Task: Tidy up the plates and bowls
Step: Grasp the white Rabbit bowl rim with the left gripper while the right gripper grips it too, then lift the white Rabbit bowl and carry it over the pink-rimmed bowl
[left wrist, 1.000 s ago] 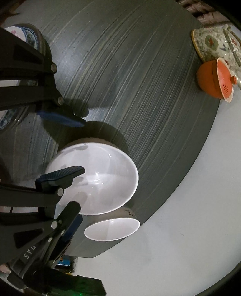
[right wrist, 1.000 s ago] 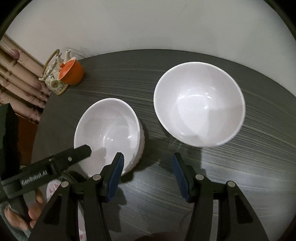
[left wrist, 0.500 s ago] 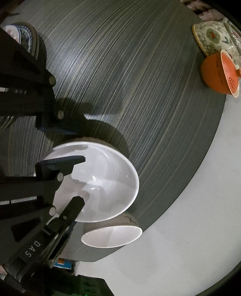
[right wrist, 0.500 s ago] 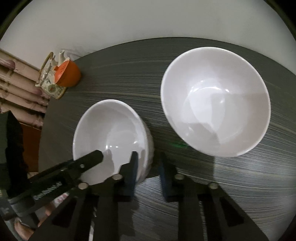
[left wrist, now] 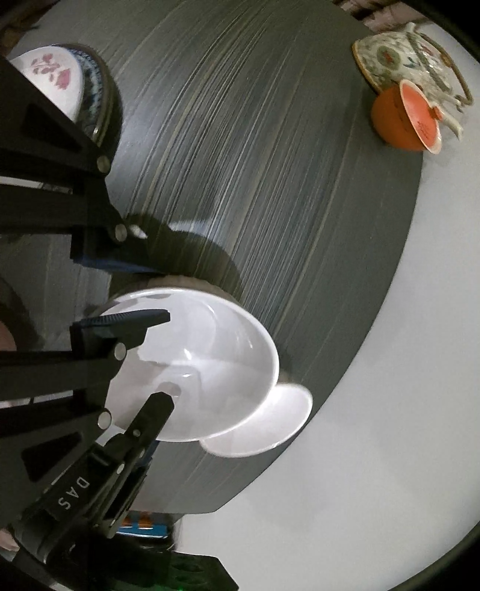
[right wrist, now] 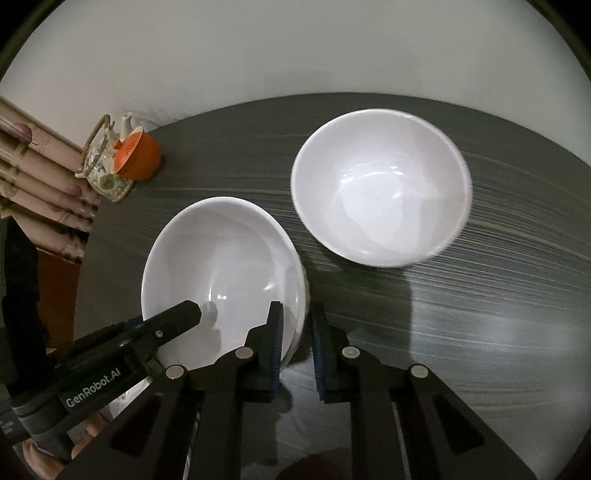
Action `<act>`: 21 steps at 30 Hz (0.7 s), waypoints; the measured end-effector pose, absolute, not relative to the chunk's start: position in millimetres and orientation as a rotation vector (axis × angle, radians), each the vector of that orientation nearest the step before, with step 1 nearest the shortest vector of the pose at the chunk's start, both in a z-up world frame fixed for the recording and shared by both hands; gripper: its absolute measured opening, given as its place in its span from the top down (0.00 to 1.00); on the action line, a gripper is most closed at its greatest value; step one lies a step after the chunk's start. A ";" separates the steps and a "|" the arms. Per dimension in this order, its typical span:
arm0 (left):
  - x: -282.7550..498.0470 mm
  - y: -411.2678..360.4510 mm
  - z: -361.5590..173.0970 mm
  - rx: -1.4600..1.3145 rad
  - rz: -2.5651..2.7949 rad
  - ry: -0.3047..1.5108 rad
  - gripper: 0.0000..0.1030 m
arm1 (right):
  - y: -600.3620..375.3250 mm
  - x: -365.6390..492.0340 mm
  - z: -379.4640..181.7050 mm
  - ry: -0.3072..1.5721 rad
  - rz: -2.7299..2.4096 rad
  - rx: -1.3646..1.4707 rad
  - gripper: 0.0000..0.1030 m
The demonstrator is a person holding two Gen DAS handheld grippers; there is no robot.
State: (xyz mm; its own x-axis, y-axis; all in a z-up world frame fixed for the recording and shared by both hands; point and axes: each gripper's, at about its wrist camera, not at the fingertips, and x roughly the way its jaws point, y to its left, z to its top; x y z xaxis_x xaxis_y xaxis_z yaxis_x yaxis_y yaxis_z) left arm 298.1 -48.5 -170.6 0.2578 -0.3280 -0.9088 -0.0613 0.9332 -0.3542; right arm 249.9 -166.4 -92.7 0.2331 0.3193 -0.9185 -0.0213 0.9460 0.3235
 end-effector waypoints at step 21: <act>214.3 -89.7 -105.9 -0.245 -0.266 1.267 0.82 | -220.7 158.5 -31.6 1.252 0.163 0.329 0.86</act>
